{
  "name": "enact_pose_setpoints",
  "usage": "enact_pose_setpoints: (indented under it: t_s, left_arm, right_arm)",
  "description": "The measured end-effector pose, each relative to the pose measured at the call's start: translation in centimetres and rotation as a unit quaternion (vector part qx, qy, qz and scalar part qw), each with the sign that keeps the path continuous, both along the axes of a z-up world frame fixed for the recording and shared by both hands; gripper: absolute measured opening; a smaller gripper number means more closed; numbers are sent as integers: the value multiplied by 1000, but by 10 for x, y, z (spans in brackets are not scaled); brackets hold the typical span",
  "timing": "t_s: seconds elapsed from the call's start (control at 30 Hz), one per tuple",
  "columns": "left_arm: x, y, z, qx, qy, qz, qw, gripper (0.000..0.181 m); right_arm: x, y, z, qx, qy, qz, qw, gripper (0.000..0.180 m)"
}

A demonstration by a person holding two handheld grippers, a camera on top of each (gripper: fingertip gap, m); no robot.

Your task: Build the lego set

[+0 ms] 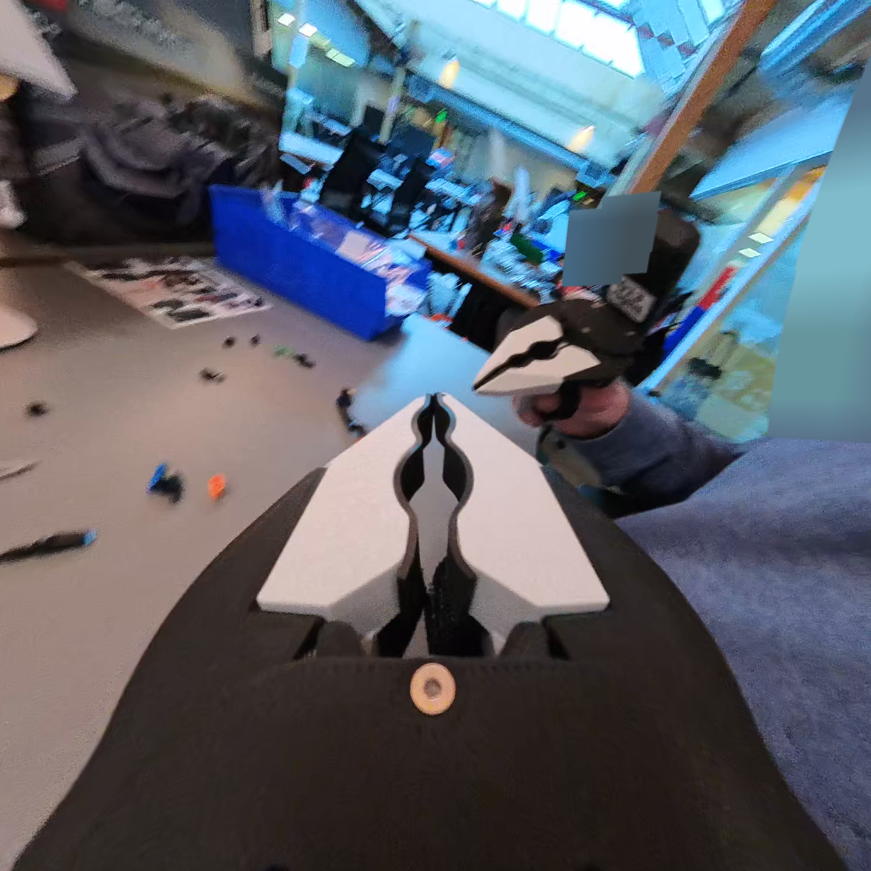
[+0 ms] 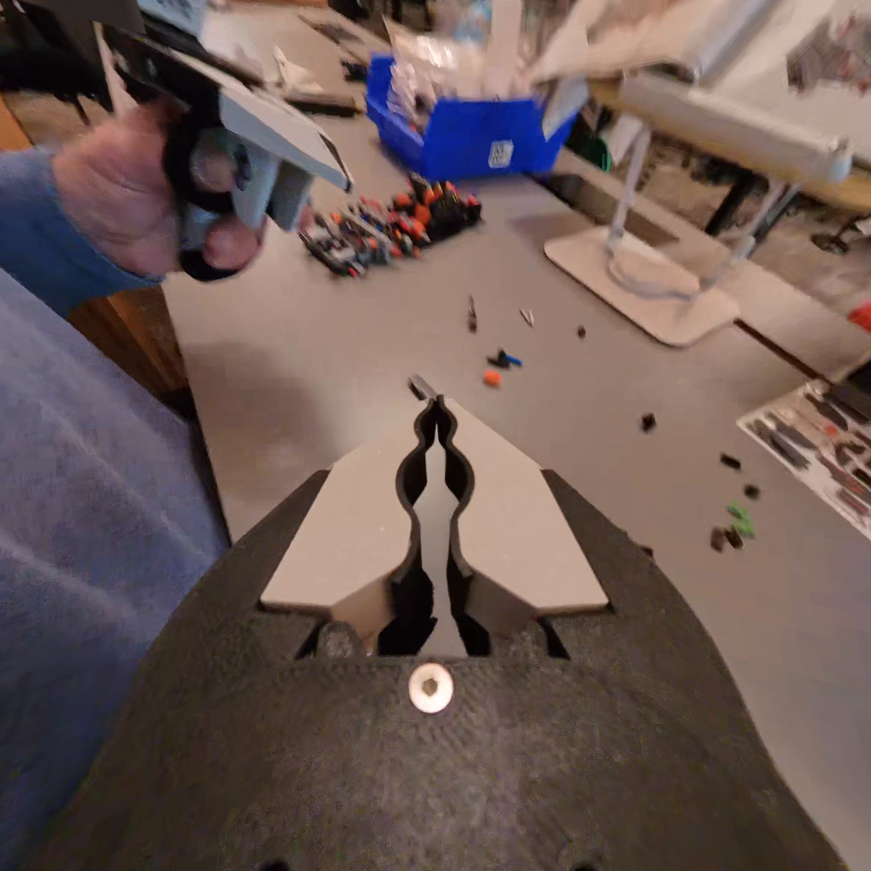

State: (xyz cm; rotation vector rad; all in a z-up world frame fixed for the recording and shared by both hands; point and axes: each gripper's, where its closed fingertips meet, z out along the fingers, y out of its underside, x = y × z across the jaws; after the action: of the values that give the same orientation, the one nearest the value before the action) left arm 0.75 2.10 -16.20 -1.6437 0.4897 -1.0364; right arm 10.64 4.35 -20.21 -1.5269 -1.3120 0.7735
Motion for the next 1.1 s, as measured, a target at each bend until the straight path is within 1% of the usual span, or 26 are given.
enact_pose_setpoints:
  t_s: [0.07, 0.1, 0.17, 0.2, 0.23, 0.27, 0.3, 0.33, 0.43, 0.5, 0.57, 0.67, 0.7, 0.73, 0.77, 0.8, 0.83, 0.87, 0.9, 0.93, 0.97, 1.0, 1.03, 1.07, 1.1]
  left_arm:
    - [18, -12, 18, 30, -12, -32, 999, 0]
    - [30, -19, 20, 40, 10, -45, 998, 0]
    - [53, -33, 16, 65, 66, -59, 994, 0]
    - [64, -42, 14, 72, 79, -67, 992, 0]
    - [71, -47, 10, 71, 87, -61, 992, 0]
    - [71, -51, 12, 91, 74, -49, 992, 0]
    - [73, -57, 14, 113, 65, -53, 990, 0]
    - [74, -61, 12, 115, 58, -55, 990, 0]
    - [78, -71, 17, 113, 13, -70, 991, 0]
    - [79, -78, 26, 98, -40, -98, 990, 0]
    - [78, -79, 30, 85, -67, -112, 988, 0]
    - [79, -76, 22, 78, -54, -106, 990, 0]
    - [80, -75, 16, 72, -37, -109, 991, 0]
    - [83, -75, 11, 66, -20, -114, 991, 15]
    - [85, -77, 6, 60, -10, -124, 990, 25]
    - [82, -73, 3, 56, -4, -117, 992, 29]
    - [75, -67, 0, 53, 2, -100, 994, 37]
    - [65, -63, 0, 53, 4, -85, 995, 38]
    - [56, -60, 1, 58, 10, -74, 996, 34]
    - [45, -58, 0, 65, 28, -58, 996, 26]
    - [35, -56, -2, 78, 55, -38, 995, 13]
    - [24, -50, -9, 91, 106, -5, 990, 0]
    - [12, -43, -18, 95, 160, 27, 982, 0]
    - [3, -39, -21, 93, 183, 43, 978, 0]
    - [-5, -35, -22, 91, 192, 58, 975, 0]
  right_arm:
    - [-21, -20, 25, -15, 43, 25, 999, 0]
    - [-31, -32, 35, -25, 64, 39, 997, 3]
    - [-47, -56, 43, -44, 80, 70, 993, 29]
    - [-52, -64, 45, -44, 83, 71, 993, 29]
    - [-54, -73, 44, -45, 82, 76, 993, 22]
    - [-54, -78, 44, -37, 84, 73, 993, 19]
    - [-52, -85, 46, -35, 92, 82, 992, 17]
    - [-51, -89, 44, -37, 85, 83, 992, 17]
    - [-47, -99, 47, -25, 91, 89, 992, 17]
    - [-48, -105, 54, -10, 103, 99, 990, 17]
    - [-51, -105, 57, -4, 105, 102, 989, 17]
    - [-58, -105, 48, -22, 100, 126, 987, 22]
    - [-61, -105, 41, -31, 89, 134, 986, 27]
    - [-65, -105, 33, -43, 75, 137, 987, 39]
    - [-68, -105, 26, -54, 61, 145, 986, 46]
    - [-69, -104, 21, -65, 52, 154, 985, 50]
    - [-69, -98, 17, -72, 42, 146, 986, 54]
    - [-68, -91, 13, -74, 34, 142, 987, 58]
    - [-66, -84, 13, -70, 35, 137, 987, 58]
    - [-63, -77, 11, -69, 34, 134, 988, 55]
    - [-61, -71, 9, -69, 29, 132, 988, 46]
    - [-59, -66, 7, -58, 23, 135, 989, 31]
    - [-57, -61, 2, -39, 9, 136, 990, 7]
    - [-55, -53, -3, -26, -7, 129, 991, 0]
    - [-54, -44, -7, -21, -18, 114, 993, 0]
